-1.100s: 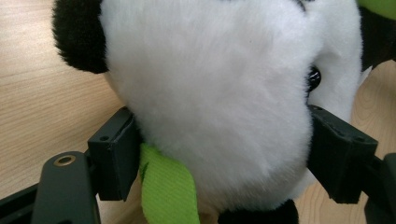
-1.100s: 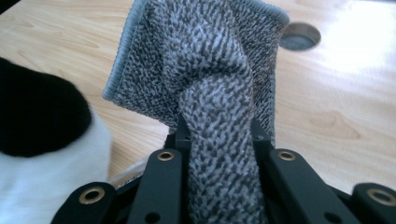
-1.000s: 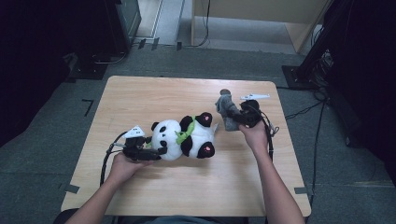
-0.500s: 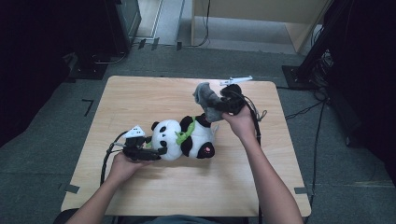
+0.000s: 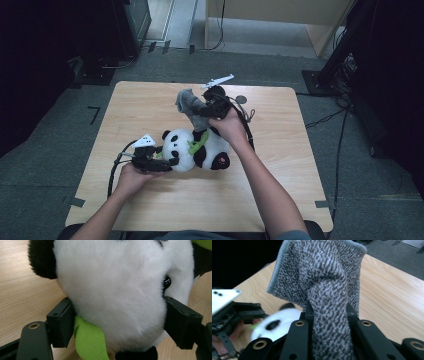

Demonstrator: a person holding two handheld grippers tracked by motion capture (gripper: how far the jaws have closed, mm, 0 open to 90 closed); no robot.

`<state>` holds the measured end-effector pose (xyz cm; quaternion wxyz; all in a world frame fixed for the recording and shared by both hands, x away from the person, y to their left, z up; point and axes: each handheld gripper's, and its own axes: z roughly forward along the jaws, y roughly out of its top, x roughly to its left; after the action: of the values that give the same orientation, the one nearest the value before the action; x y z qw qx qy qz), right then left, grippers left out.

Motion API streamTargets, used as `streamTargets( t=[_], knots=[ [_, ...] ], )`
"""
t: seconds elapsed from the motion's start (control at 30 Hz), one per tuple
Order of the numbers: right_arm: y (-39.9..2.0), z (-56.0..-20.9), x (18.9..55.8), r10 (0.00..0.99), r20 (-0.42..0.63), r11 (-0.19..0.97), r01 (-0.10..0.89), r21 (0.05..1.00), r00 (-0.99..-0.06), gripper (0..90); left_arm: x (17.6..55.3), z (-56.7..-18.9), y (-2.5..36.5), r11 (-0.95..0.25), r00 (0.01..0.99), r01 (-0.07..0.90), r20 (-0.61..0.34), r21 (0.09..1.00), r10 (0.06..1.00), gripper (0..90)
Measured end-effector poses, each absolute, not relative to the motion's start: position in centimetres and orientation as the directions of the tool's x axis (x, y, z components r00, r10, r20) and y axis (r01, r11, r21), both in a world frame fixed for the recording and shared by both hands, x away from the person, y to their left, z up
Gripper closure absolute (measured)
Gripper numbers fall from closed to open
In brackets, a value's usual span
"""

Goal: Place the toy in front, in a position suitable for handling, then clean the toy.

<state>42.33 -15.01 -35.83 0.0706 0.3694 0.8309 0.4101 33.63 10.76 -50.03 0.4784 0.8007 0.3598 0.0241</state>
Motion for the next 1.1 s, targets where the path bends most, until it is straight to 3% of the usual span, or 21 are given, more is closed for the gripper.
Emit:
streamTargets(
  t=[0.47,0.9,1.1],
  knots=[
    [-8.7,-38.1,42.8,0.598,0.227,0.472,0.567,0.676,-0.769,74.2,33.6,-50.1,10.8,-0.282,0.740,0.555,-0.309,0.782,0.597,21.1],
    [-7.9,-41.5,43.7,0.609,0.262,0.504,0.621,0.601,-0.748,75.2,33.6,-50.1,10.8,-0.265,0.720,0.574,-0.324,0.775,0.613,23.6],
    [-7.9,-41.8,44.0,0.635,0.172,0.554,0.599,0.578,-0.753,75.2,33.6,-49.9,10.9,-0.250,0.701,0.599,-0.347,0.761,0.623,32.5]
  ],
)
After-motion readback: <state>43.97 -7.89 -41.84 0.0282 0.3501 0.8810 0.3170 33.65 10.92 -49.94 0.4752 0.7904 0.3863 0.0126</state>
